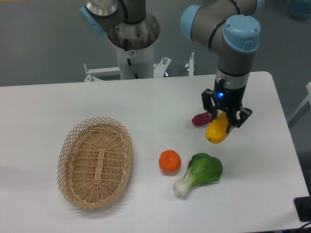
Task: Place the mango on the table
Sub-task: 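Carry the yellow mango in the gripper toward the open table area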
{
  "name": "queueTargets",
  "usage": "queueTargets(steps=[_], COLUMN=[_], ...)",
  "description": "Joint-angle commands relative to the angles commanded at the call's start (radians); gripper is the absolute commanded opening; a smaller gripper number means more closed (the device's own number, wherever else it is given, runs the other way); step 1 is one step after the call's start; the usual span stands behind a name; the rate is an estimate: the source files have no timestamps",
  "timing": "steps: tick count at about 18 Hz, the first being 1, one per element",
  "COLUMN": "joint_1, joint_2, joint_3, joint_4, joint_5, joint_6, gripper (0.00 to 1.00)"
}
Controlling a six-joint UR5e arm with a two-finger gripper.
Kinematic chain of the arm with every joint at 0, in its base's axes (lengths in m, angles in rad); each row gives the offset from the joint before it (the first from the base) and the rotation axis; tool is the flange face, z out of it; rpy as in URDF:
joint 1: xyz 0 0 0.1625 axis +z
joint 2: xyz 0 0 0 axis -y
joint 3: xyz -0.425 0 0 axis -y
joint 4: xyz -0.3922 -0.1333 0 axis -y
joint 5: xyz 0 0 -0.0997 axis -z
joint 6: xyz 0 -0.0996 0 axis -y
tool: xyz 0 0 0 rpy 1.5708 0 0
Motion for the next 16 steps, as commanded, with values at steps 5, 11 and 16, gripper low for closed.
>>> queueTargets(steps=[5, 11, 16], joint_1=[0.002, -0.003, -0.015], joint_2=[0.017, 0.037, 0.067], joint_3=[-0.044, -0.107, -0.189], joint_4=[0.008, 0.008, 0.023], joint_5=[-0.002, 0.002, 0.000], joint_6=[0.000, -0.011, -0.064], gripper=[0.46, 0.46, 0.46])
